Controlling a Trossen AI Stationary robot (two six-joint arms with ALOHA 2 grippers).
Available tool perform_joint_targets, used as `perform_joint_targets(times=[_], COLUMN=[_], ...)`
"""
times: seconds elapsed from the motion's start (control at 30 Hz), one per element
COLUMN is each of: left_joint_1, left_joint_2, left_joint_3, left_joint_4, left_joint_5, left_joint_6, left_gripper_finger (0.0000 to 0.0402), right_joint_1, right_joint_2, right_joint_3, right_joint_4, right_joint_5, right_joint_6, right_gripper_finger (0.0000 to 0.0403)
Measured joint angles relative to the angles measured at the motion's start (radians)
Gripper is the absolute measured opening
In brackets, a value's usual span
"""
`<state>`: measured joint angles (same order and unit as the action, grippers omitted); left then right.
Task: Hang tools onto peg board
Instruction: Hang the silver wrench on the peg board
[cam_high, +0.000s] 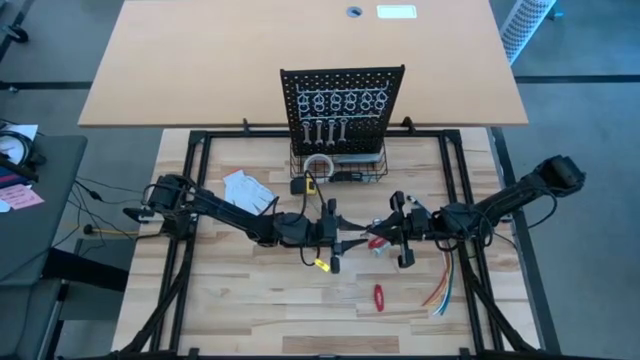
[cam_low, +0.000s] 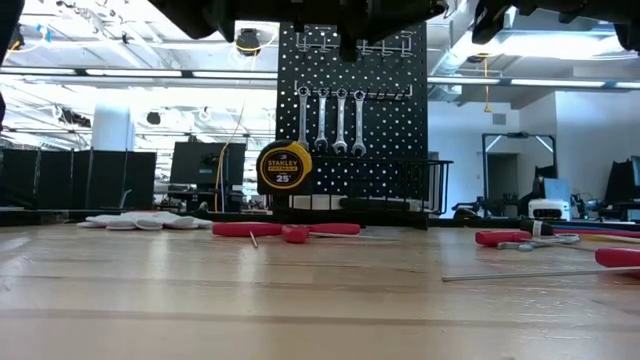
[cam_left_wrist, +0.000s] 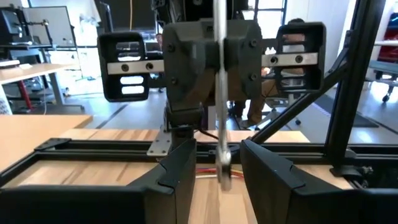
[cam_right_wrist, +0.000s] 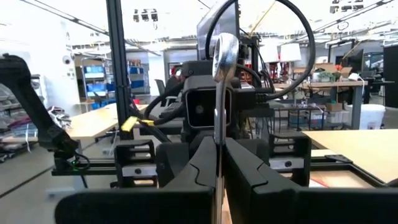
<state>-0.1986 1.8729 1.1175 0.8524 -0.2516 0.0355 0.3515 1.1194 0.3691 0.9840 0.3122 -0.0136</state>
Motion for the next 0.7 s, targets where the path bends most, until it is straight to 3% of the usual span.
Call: perform_joint_targets(times=[0.47, 0.7], left_joint_1=[0.000, 0.000], left_joint_2=[0.013, 0.013], left_joint_3=[0.000, 0.000], left_joint_4=[0.030, 0.025], left_joint_5=[0.002, 0.003], left_joint_6=[-0.016, -0.017], left_gripper_finger=[0.0018, 0.0008], right_joint_1=[0.000, 0.000], right_joint_2=[0.000, 0.000], right_joint_3=[0.000, 0.000], right_joint_4=[0.000, -0.005], right_joint_5=[0.001, 0.002], right_joint_6=[-0.013, -0.015], right_gripper_finger=[0.0017, 0.0017])
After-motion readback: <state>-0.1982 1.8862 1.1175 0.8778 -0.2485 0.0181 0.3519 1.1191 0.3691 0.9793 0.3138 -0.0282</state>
